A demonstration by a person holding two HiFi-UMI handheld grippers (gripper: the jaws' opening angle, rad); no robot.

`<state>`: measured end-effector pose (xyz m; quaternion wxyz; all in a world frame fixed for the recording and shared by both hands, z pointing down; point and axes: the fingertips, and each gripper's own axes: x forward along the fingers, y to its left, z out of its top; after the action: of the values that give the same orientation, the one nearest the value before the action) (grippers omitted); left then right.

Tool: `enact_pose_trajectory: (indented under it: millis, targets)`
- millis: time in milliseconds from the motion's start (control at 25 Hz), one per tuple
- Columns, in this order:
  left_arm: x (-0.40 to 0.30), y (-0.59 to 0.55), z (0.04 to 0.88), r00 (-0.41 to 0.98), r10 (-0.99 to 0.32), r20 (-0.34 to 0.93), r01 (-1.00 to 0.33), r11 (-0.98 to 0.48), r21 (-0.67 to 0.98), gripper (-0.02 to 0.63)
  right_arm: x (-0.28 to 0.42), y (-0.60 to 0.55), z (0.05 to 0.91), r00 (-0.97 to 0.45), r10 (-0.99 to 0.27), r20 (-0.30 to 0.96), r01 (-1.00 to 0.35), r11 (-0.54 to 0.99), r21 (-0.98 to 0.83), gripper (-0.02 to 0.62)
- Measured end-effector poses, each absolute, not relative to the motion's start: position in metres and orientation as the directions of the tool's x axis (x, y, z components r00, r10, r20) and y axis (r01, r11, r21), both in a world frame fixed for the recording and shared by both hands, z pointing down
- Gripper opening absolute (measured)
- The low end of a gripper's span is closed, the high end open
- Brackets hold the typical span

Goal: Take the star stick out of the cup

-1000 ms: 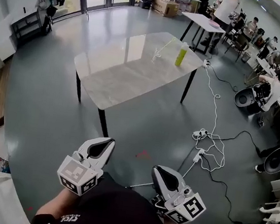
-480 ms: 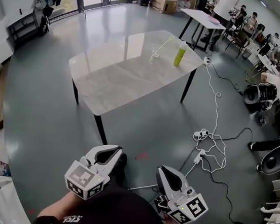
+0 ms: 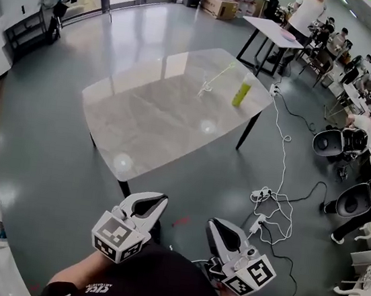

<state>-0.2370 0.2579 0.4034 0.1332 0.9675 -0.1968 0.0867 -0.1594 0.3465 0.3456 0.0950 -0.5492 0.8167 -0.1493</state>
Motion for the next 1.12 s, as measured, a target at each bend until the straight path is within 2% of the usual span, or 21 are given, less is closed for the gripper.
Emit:
enact_pose_trajectory:
  millis: [320, 640, 1120]
  targets:
    - [-0.237, 0.178, 0.404, 0.906, -0.365, 0.217, -0.41, -0.884, 0.226, 0.002, -0.16, 0.264, 0.34, -0.398, -0.917, 0.018, -0.866, 0.37, -0.337, 0.011]
    - [-0.233, 0.137, 0.408, 0.895, -0.384, 0.228, -0.434, -0.868, 0.241, 0.003, -0.149, 0.232, 0.353, -0.4, -0.915, 0.048, -0.855, 0.354, -0.379, 0.011]
    - [-0.136, 0.079, 0.406, 0.854, -0.462, 0.238, -0.514, -0.819, 0.254, 0.003, -0.06, 0.151, 0.362, -0.522, -0.853, 0.022, -0.776, 0.464, -0.428, 0.011]
